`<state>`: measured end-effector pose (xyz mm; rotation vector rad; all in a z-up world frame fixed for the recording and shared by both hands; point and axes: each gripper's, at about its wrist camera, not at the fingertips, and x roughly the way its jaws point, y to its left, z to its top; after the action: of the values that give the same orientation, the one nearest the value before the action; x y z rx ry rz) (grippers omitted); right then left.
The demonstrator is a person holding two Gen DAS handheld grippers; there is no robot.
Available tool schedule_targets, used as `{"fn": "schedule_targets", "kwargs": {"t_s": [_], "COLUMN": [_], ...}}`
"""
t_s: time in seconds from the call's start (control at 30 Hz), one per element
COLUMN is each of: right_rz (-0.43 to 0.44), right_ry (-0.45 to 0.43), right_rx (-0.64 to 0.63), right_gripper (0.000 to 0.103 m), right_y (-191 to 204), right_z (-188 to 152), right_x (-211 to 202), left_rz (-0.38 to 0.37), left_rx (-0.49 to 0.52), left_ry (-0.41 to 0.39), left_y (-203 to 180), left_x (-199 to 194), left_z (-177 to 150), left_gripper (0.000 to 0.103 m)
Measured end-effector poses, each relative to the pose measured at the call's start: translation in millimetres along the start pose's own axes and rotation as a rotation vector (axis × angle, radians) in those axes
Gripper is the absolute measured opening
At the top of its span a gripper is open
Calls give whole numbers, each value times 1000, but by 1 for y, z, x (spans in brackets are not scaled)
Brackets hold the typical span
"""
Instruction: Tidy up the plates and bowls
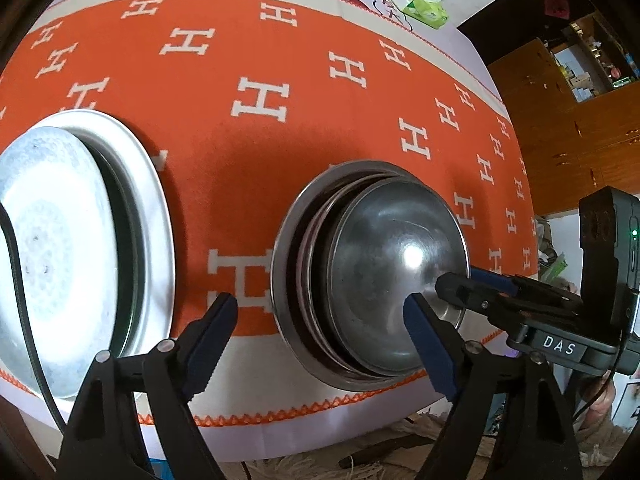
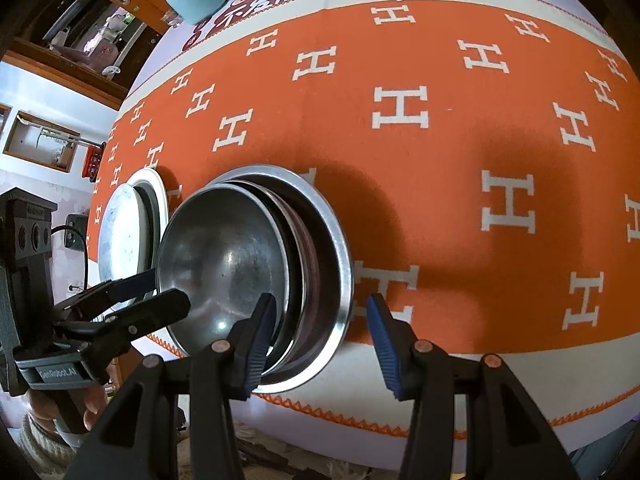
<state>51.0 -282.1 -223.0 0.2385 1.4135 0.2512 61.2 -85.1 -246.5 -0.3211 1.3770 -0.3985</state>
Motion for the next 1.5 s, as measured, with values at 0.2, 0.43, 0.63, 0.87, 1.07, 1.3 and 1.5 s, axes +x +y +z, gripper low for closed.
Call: {"fn": "schedule_targets", "kwargs": {"t_s": [0.2,0.43,0.63,0.87,1.07,1.3,1.5], "right_rz": [-7,-13,-5,-22,-12,-3,1], "right_ry": [6,10,21,35,47,72,73], "right_rx": [-2,6,16,1,10,30,26], "right_gripper": [47,47,39,35,34,32,32], "right_y": [1,-1,-1,4,3,-2,-2], "right_z": [2,4,5,8,9,9,8], "right_x": [3,6,8,9,10,9,2], "left_rz": [-24,-16,-10,41,41,47,42], "left_rx": [5,-1,-28,0,-16,-27,-49], "left_ry": [29,51,62,85,114,121,113], "left_y": [-3,-1,7,2,5,5,3], "left_x": [8,15,16,19,18,15,10], "left_z": [1,4,6,6,5,2,-1], "left_gripper": [65,46,36,36,36,36,36]}}
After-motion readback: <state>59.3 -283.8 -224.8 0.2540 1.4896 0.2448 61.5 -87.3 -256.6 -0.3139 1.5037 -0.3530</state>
